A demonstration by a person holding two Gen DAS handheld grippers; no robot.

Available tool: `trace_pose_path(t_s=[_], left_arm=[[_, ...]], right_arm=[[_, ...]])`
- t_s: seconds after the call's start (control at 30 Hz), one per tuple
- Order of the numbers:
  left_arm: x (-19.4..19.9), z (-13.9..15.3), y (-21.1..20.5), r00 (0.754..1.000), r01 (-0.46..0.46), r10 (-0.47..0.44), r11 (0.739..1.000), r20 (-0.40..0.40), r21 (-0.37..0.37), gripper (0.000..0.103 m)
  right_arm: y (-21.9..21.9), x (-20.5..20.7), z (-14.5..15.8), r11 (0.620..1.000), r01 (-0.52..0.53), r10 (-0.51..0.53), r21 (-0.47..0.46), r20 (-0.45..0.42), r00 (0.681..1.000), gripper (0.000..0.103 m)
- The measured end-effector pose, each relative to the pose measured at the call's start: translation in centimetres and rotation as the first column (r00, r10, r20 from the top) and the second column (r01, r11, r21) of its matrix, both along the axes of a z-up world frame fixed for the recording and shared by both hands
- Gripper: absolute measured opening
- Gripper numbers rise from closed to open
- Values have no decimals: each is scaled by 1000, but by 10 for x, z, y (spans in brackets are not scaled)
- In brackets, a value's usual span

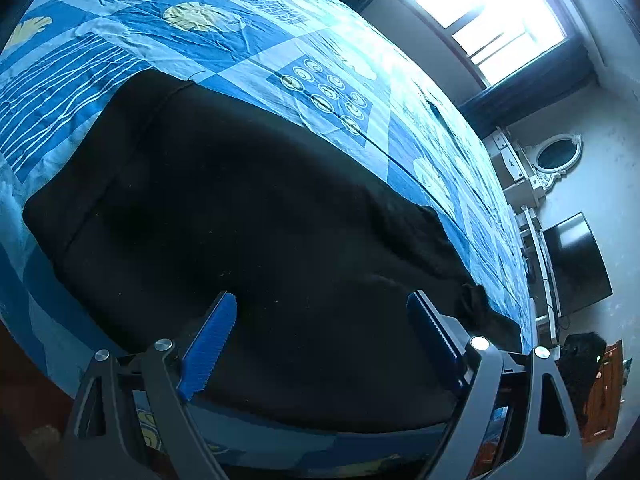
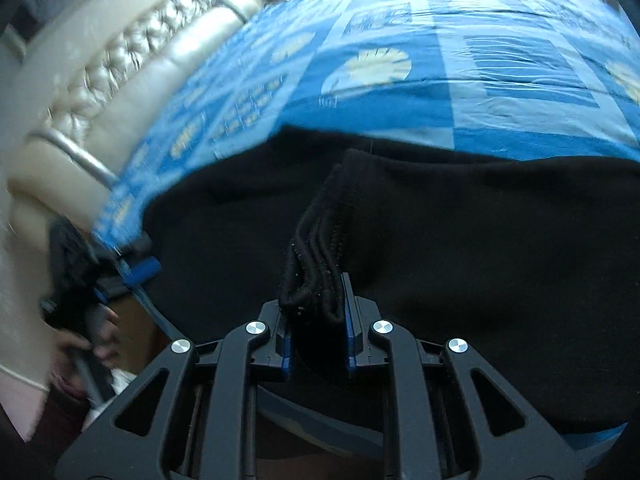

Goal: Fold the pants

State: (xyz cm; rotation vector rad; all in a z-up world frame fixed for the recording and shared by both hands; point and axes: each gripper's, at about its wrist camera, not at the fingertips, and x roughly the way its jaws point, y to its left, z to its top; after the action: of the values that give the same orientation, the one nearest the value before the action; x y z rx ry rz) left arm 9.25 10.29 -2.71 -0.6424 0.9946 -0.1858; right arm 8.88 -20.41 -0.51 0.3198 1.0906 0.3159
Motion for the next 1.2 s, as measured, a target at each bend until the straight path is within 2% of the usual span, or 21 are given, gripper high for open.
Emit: trace_pose_path(t_s=[0.07,0.23,0.3,0.33,0.5,0.57,0.67,0.8,0.9,0.97,1.03,1.13,1.2], left_arm=[[0,0,0,1000,-1,1,1000,0,-1,86],[0,0,1,1000,-3,3,1000,0,-9,86],[0,0,2,1000,-2,2,1000,0,-10,86],[-1,0,2,1000,-2,2,1000,0,-10,86],[-1,0,3,1000,0,0,1000,4,-21,86],[-1,2,5,1000,0,0,1000,9,-26,86],[-4,11,13,999,-10,11,1000,34,-26,86],[-6,29,37,997,15,-15,1000,70,-9,86],[-10,35,68,996,6,-9,999,94,31,86],[-11,30,92,998,-1,-3,998,66,65,86],[-12,20,119,999,-17,14,998,49,63,86],[-10,-2,151,999,-52,52,998,3,-21,86],[-6,-17,166,998,-58,56,992,-20,-115,86]], right_arm=[[9,-3,-4,998,-26,26,-59,0,1000,21],[17,-9,-13,999,-34,34,3,-7,999,51],[20,-11,-15,999,-39,39,32,-12,999,53],[23,-12,-15,998,-46,46,35,-14,999,59],[35,-17,-14,996,-85,85,18,3,996,73],[32,-19,-8,997,-68,67,38,25,997,73],[27,-29,5,992,-52,44,115,66,997,73],[21,-49,15,981,-76,57,178,112,992,73],[13,-60,9,969,-65,41,238,105,994,73],[9,-66,-1,959,-47,25,281,83,996,73],[10,-69,-14,948,-39,24,316,50,998,73],[13,-73,-24,945,-29,20,326,31,999,73],[12,-75,-25,942,-25,13,335,37,999,73]])
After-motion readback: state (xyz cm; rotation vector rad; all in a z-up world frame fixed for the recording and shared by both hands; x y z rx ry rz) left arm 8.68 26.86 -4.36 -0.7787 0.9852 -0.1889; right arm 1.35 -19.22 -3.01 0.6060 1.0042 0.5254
